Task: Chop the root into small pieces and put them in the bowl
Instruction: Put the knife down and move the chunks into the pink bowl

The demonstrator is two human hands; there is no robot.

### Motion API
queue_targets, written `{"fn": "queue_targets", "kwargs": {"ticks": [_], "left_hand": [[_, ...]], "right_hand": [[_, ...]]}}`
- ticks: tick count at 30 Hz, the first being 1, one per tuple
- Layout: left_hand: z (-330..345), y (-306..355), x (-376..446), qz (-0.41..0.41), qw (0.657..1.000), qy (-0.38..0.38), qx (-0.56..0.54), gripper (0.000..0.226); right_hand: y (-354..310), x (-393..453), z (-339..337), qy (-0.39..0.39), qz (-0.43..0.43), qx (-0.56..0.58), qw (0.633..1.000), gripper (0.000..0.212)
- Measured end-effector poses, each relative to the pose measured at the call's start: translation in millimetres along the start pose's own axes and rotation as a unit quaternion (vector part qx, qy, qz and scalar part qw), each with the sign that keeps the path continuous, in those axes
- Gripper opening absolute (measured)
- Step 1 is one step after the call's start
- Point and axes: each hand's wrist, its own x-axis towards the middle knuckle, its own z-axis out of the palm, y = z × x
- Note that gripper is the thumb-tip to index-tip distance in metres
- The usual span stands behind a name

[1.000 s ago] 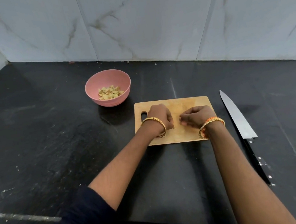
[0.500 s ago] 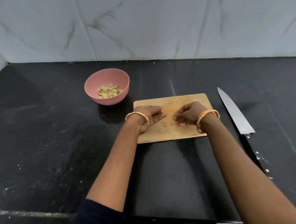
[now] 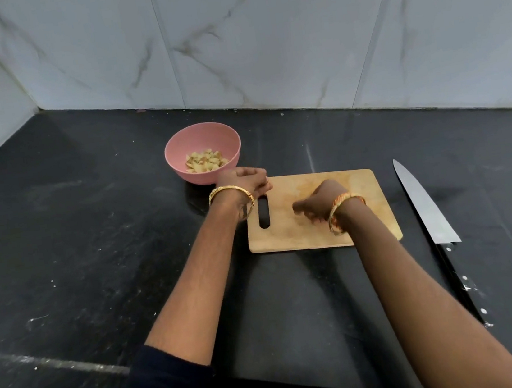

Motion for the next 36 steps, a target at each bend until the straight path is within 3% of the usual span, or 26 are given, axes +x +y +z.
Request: {"fn": "queue_targets", "kwargs": {"ticks": [6,8,11,15,17,20,22,24,28,36], "left_hand": [[-42,67,41,0.099,0.984,0.113,0.101,0.019],[-50,87,60,0.095,0.980,0.106,0.142,0.018],[-68,101,96,0.022,0.943,0.119,0.310,0.051],[-91,103,131,0.027,0.900,0.140,0.412,0.050],[-88,106,116,0.037,0.894,0.160,0.417,0.048],[-86,102,101,0.092,0.888,0.206,0.401,0.017],[-90,95,98,0.124,0.866,0.251,0.414,0.014],[-93,86,97,0.095,0.846,0.281,0.443,0.029],[-93,65,92,-0.003,0.878,0.273,0.393,0.036],[-82,52,82,-0.007,0.886,0.259,0.385,0.035]], "right_hand": [[-118,17,-28,-0.059,-0.120,0.167,0.977,0.015],[-148,38,-19,-0.041,-0.146,0.114,0.982,0.009],[-175,57,3,-0.015,-0.166,0.016,0.986,0.033],[-200,64,17,-0.019,-0.181,-0.047,0.982,0.038],[-201,71,21,0.019,-0.182,-0.061,0.981,0.035],[-197,77,27,0.117,-0.198,-0.061,0.971,0.027],[-190,79,29,0.143,-0.187,-0.059,0.970,0.027],[-182,80,31,0.136,-0.155,-0.080,0.975,0.033],[-167,81,35,0.090,-0.113,-0.092,0.985,0.034],[-139,83,26,0.088,-0.099,-0.052,0.990,0.027]]}}
